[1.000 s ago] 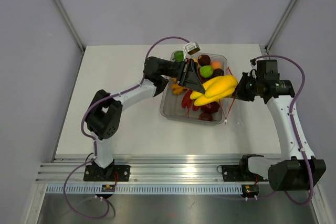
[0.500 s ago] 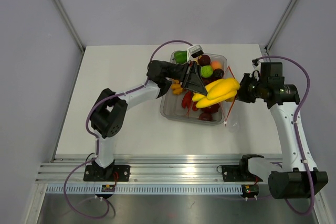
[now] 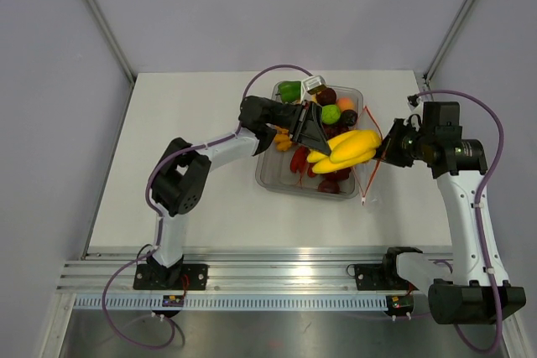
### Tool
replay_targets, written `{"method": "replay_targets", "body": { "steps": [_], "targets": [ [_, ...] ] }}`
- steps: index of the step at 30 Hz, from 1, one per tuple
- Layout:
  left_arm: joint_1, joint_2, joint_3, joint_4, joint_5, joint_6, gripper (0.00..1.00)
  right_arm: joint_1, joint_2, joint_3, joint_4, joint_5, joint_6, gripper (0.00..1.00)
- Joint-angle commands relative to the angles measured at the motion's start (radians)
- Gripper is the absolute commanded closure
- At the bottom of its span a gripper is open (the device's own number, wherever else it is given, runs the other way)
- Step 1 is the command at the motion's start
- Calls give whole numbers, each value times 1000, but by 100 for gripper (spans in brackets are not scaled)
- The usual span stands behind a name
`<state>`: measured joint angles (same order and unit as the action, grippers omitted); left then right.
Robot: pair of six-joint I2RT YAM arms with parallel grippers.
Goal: Place the food in the zip-top bag and seal the zipper
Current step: Place the fake fruit in the zipper food storage bag.
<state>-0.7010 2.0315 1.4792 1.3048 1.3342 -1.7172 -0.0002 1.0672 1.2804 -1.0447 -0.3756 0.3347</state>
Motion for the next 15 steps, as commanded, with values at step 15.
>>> {"method": "replay_targets", "body": {
  "steps": [15],
  "targets": [
    [-32, -119, 250, -1539, -239, 1170, 100, 8, -10, 69, 21, -92, -39, 100]
  ]
}}
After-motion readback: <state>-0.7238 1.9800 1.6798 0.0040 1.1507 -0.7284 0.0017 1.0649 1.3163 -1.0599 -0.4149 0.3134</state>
